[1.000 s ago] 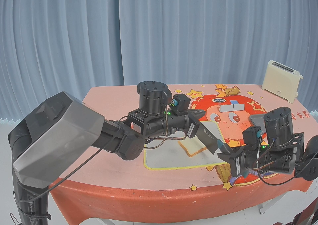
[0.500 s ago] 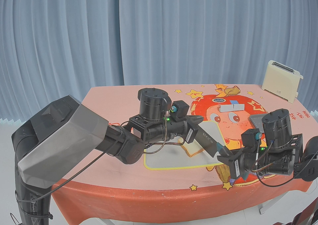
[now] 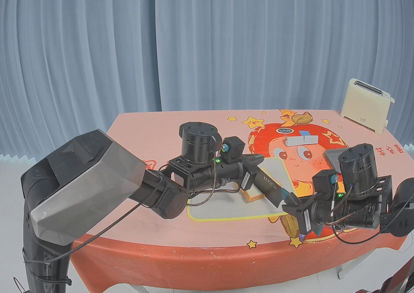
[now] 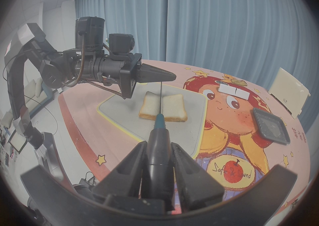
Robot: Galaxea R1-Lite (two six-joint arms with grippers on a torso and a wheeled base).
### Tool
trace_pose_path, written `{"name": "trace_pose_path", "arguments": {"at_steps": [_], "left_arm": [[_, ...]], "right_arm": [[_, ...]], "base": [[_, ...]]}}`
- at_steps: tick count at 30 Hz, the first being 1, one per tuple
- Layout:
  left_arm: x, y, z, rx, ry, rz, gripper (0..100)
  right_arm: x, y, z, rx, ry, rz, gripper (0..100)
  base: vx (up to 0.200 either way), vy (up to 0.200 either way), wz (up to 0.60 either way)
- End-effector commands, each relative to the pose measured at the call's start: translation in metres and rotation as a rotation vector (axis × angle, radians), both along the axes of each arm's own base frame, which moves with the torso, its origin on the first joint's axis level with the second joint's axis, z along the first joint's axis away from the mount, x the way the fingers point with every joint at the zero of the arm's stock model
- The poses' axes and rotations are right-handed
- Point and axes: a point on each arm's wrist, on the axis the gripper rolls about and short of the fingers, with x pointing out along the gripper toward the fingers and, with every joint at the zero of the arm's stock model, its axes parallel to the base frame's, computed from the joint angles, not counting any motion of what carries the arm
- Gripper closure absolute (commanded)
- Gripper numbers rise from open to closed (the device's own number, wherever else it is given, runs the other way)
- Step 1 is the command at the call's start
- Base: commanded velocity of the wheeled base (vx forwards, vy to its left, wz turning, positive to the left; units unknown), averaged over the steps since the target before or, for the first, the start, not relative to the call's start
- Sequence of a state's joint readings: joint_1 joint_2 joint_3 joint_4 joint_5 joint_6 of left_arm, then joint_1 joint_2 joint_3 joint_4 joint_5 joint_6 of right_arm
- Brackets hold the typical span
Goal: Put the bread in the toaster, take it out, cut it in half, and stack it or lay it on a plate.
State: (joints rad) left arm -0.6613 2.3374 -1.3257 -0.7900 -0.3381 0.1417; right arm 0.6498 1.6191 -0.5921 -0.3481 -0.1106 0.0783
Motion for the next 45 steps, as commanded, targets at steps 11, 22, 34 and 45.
{"name": "trace_pose_path", "arguments": {"at_steps": [11, 22, 34, 45], "left_arm": [[-0.001, 0.002, -0.021, 0.032, 0.042, 0.002, 100], [0.0, 0.003, -0.022, 0.024, 0.044, 0.007, 100], [0.0, 0.001, -0.02, 0.02, 0.038, 0.004, 100], [-0.001, -0.001, -0.016, 0.011, 0.028, -0.002, 100]], "right_arm": [[0.001, 0.001, 0.001, 0.005, -0.007, -0.001, 100], [0.001, 0.0, 0.004, 0.012, -0.015, -0.003, 100], [0.0, -0.001, -0.001, -0.002, 0.003, -0.002, 100], [0.002, -0.001, -0.007, -0.017, 0.023, -0.008, 100]], "base": [[0.0, 0.0, 0.0], [0.0, 0.0, 0.0], [0.0, 0.0, 0.0], [0.0, 0.0, 0.0]]}}
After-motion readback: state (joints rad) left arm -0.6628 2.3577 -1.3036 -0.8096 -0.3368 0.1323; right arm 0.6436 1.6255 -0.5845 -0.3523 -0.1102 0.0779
